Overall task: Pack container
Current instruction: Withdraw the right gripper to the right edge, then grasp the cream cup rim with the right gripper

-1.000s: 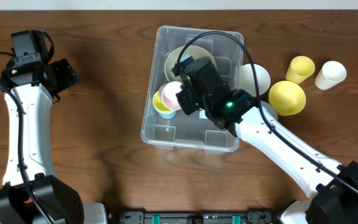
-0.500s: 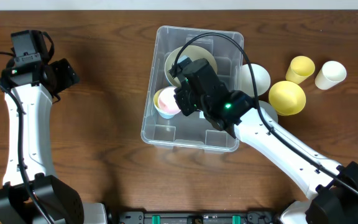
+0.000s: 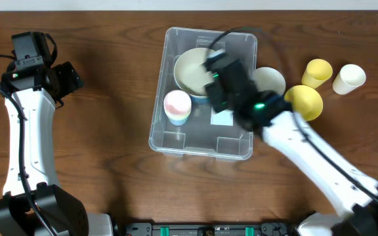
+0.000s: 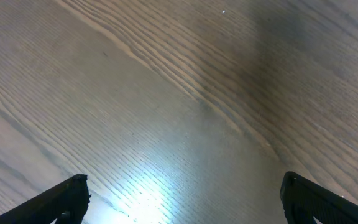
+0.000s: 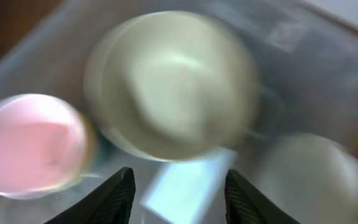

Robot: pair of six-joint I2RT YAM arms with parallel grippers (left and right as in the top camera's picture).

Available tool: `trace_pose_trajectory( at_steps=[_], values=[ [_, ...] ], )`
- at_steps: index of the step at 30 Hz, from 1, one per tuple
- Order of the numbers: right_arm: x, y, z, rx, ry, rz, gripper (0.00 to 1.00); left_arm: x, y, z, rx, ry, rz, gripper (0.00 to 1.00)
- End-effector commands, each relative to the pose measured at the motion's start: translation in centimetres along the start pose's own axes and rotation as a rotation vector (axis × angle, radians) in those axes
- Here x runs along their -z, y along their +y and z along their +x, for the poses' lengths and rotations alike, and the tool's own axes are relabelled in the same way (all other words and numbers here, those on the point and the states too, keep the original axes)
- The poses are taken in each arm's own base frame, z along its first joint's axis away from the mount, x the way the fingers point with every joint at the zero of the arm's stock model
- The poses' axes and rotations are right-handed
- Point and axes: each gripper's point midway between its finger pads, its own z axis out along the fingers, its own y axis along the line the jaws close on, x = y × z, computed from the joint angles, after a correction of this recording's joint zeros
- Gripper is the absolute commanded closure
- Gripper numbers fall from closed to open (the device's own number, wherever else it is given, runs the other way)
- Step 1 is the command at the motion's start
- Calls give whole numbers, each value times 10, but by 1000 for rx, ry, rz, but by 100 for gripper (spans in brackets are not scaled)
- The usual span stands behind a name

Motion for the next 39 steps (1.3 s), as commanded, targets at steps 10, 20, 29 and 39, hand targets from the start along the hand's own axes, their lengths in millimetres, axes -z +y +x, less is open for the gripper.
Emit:
trace_pose_trajectory(
  at_steps=[10, 20, 29, 39],
  values=[
    [90, -242, 40, -560, -3, 507, 52, 14, 3, -13, 4, -49, 1, 2],
    [88, -341, 116, -821, 116, 677, 51, 14, 3, -13, 4, -49, 1, 2],
    [45, -391, 154, -944, 128, 630, 51, 14, 3, -13, 4, -49, 1, 2],
    [-14, -403, 151, -944, 60, 474, 57, 14, 3, -13, 4, -49, 1, 2]
  ],
)
